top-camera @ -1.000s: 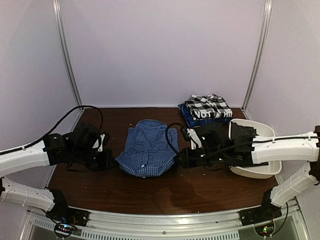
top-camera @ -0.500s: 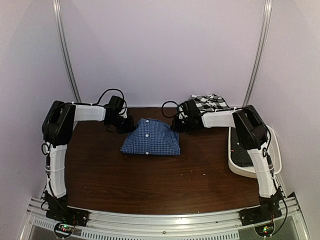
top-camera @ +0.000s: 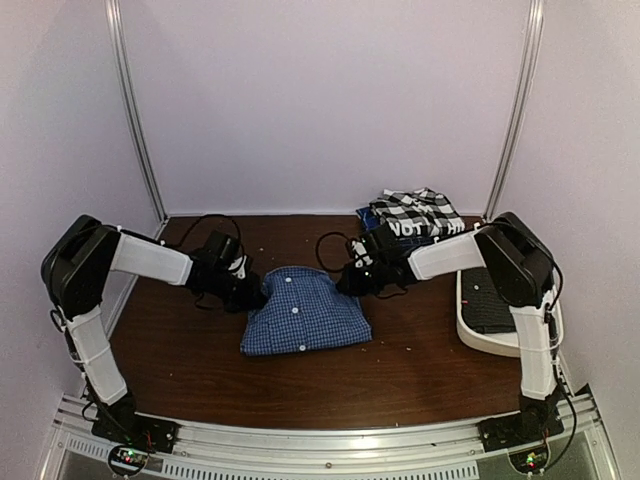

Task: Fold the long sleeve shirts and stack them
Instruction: Fold the 2/3-rectangle-folded shirt at the center of the board.

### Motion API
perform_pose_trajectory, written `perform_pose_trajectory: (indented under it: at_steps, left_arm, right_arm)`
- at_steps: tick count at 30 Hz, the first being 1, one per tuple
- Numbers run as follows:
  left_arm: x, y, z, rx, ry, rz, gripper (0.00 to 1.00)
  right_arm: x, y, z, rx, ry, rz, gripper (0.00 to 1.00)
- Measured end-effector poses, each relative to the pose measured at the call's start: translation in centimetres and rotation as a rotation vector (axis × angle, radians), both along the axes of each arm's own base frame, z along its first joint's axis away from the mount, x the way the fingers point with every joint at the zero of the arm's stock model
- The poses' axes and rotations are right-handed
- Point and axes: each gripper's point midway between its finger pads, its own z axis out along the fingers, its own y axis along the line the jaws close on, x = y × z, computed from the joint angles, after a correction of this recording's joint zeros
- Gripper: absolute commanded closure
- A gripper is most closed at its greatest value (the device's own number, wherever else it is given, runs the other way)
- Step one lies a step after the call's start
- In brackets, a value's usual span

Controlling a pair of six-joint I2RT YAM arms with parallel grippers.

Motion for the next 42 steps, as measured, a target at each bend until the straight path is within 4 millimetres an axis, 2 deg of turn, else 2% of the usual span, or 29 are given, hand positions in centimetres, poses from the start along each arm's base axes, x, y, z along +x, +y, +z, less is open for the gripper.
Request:
perform_pose_trajectory:
  at_steps: [3, 5, 8, 12, 17, 23, 25, 27, 30, 34, 36, 39, 42]
  left_arm:
    - [-4.6, 0.5, 0.7, 0.005, 0.02, 0.0, 1.0]
    - [-6.5, 1.0, 1.3, -0.002, 0.024, 0.007, 1.0]
    - [-6.8, 1.4, 2.4, -0.011, 0.005, 0.031, 1.0]
    - [-6.4, 1.6, 3.6, -0.019, -0.027, 0.05, 1.0]
    - [-5.8, 1.6, 5.2, -0.021, -0.057, 0.06, 1.0]
    - [-4.2, 1.0, 7.5, -0.031, -0.105, 0.058, 1.0]
    - [-3.8, 1.1, 7.6, -0.038, -0.107, 0.059, 1.0]
    - [-3.0, 1.6, 7.0, -0.041, -0.093, 0.069, 1.0]
    - [-1.9, 2.4, 4.9, -0.032, -0.045, 0.084, 1.0]
    - [-1.5, 3.1, 1.7, -0.017, 0.026, 0.096, 1.0]
    - [-1.5, 3.4, 0.7, -0.014, 0.048, 0.1, 1.0]
    - [-1.2, 3.6, 0.6, -0.019, 0.052, 0.106, 1.0]
    - [-0.7, 3.6, 1.1, -0.025, 0.04, 0.111, 1.0]
  right_arm:
    - [-4.5, 0.0, 0.2, -0.017, 0.029, 0.051, 1.0]
    - [-6.7, -0.2, 0.7, -0.024, 0.037, 0.073, 1.0]
    - [-7.8, -0.8, 2.3, -0.019, 0.021, 0.074, 1.0]
    - [-7.9, -1.4, 5.2, 0.004, -0.03, 0.059, 1.0]
    - [-7.9, -2.0, 7.2, 0.004, -0.073, 0.042, 1.0]
    - [-7.5, -3.3, 7.0, -0.051, -0.093, 0.004, 1.0]
    - [-7.2, -3.7, 6.9, -0.06, -0.095, -0.006, 1.0]
    - [-6.8, -4.0, 6.9, -0.065, -0.096, -0.016, 1.0]
    - [-5.3, -4.2, 6.4, -0.069, -0.091, -0.032, 1.0]
    - [-2.8, -3.1, 5.0, -0.076, -0.081, -0.031, 1.0]
    - [-1.9, -2.6, 4.0, -0.084, -0.074, -0.027, 1.0]
    - [-1.3, -2.4, 2.8, -0.096, -0.059, -0.026, 1.0]
    - [-0.9, -2.6, 2.4, -0.104, -0.05, -0.031, 1.0]
